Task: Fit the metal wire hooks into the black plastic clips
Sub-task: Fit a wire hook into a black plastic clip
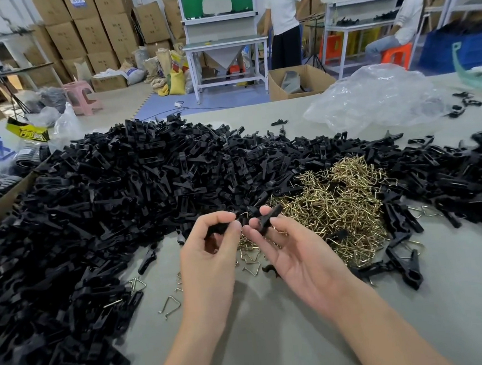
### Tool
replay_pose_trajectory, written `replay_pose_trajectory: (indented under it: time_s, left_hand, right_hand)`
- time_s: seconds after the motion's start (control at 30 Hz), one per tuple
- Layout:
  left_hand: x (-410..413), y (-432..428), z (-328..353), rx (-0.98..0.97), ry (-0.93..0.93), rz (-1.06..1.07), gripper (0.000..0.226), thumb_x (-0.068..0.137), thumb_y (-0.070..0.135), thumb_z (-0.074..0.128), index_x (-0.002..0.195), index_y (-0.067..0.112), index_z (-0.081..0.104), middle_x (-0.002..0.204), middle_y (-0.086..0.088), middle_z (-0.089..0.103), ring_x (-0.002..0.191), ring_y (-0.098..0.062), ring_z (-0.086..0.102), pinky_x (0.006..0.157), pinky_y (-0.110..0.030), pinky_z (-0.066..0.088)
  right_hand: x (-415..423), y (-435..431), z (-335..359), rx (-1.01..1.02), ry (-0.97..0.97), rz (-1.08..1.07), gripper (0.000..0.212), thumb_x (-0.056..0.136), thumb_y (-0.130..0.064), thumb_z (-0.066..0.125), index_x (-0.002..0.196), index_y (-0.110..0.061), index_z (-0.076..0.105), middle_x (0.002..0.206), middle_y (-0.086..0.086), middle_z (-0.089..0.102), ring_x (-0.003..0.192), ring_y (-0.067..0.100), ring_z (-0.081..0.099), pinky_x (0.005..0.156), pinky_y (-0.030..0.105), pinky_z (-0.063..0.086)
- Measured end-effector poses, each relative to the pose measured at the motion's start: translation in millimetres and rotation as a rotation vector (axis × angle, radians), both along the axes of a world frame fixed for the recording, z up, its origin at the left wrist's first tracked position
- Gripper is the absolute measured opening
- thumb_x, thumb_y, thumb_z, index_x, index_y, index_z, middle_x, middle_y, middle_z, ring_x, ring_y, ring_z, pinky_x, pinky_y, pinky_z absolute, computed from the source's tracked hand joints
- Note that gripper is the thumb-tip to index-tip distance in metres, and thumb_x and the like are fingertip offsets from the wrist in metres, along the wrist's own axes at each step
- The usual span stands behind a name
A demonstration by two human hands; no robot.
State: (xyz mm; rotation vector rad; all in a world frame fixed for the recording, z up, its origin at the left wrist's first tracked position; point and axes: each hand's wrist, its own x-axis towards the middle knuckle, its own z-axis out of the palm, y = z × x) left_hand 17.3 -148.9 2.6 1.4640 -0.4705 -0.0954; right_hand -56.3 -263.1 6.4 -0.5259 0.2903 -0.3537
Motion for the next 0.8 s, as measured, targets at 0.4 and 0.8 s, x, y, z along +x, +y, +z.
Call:
replay_pose_trajectory:
  time_s: [0.4,0.8]
  left_hand:
    - [2.3,-0.1,-2.9,-0.011,0.073,-0.077,0.038,0.104,0.022,0.052,0.118,0.054,0.066,0.078,0.003,0.057,0.070,-0.017,0.049,0.066,-0.035,0.046]
    - [-0.9,-0.1,-0.4,0.012,0.062,-0.073,0.020,0.097,0.018,0.064,0.103,0.037,0.064,0.099,0.007,0.073,0.083,-0.013,0.065,0.070,-0.024,0.052]
  right_hand:
    - [1.6,-1.6,-5.5,-0.248,0.051,-0.024,0.021,0.099,0.000,0.055,0.113,-0.005,0.070,0.106,0.014,0.074,0.091,0.021,0.072,0.076,0.031,0.063]
    - [4.5,3.1,-9.6,-0.441,0.081,-0.031,0.024,0.096,0.000,0.061,0.104,-0.016,0.076,0.110,0.009,0.076,0.096,0.018,0.073,0.081,0.026,0.059]
